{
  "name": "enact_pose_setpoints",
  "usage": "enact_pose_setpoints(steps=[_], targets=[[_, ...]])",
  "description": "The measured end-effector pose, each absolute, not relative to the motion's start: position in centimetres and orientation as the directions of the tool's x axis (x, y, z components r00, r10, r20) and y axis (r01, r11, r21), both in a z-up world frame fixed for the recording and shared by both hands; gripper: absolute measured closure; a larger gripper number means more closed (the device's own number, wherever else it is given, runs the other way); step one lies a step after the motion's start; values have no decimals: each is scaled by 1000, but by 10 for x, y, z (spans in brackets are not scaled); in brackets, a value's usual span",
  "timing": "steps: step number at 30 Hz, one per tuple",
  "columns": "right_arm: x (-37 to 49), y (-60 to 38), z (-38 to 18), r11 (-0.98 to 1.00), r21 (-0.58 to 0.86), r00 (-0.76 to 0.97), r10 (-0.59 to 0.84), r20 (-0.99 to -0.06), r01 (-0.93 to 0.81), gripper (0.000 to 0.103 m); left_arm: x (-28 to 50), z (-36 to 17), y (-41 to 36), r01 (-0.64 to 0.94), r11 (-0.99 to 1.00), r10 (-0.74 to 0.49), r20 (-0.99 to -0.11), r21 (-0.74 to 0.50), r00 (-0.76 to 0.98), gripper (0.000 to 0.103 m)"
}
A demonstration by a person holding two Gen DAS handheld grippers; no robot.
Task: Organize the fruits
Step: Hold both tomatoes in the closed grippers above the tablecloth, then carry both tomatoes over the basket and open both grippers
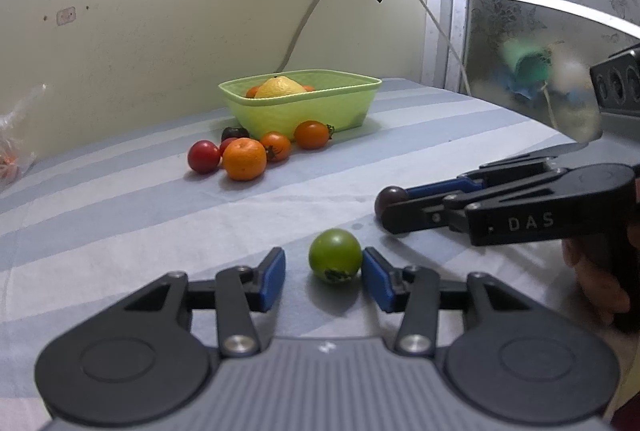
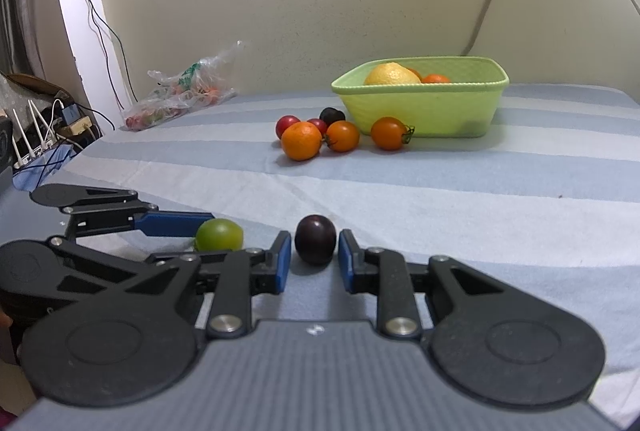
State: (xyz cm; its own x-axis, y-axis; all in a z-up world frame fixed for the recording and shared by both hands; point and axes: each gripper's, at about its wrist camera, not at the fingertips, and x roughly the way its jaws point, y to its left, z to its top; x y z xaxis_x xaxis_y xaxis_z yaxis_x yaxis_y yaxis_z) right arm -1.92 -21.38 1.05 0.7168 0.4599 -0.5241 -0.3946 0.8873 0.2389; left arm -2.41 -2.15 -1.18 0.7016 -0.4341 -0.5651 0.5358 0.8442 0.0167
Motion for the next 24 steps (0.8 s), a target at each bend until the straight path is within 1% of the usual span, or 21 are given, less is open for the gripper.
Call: enact_pose_setpoints(steps=[5, 10, 11, 12, 13, 15, 16, 19, 22, 24], targets=[[-19, -214, 10, 888, 242, 717, 459, -524, -392, 75, -27, -10, -26, 529, 847, -421, -552, 43, 720, 55], [-18, -215, 10, 887, 245, 717, 461, -523, -391, 74, -27, -11, -34, 543, 837, -420, -556, 68, 717, 57], [-18, -215, 10, 887, 246, 717, 461, -523, -391, 74, -27, -11, -35, 546, 835, -422, -560, 66, 713, 61], [-19, -215, 10, 888, 244, 718, 460, -523, -390, 74, -27, -11, -34, 552, 832, -429, -559, 61, 709, 69], [-18, -215, 10, 887, 243, 717, 460, -523, -392, 74, -27, -11, -34, 562, 825, -442, -559, 53, 702, 73], [-19, -215, 10, 886, 239, 717, 461, -522, -396, 75, -28, -11, -35, 569, 820, -445, -557, 61, 701, 75], [-19, -215, 10, 885, 241, 718, 465, -518, -399, 79, -28, -11, -36, 570, 819, -445, -558, 63, 701, 75], [-19, -221, 11, 874, 269, 713, 486, -506, -404, 79, -23, -5, -33, 577, 816, -459, -562, 41, 688, 75], [-9, -239, 23, 853, 312, 709, 522, -474, -419, 79, -5, 15, -27, 586, 810, -494, -538, 1, 683, 75], [6, -255, 40, 863, 305, 740, 503, -447, -403, 79, 15, 31, -25, 586, 810, -510, -519, -22, 686, 75]])
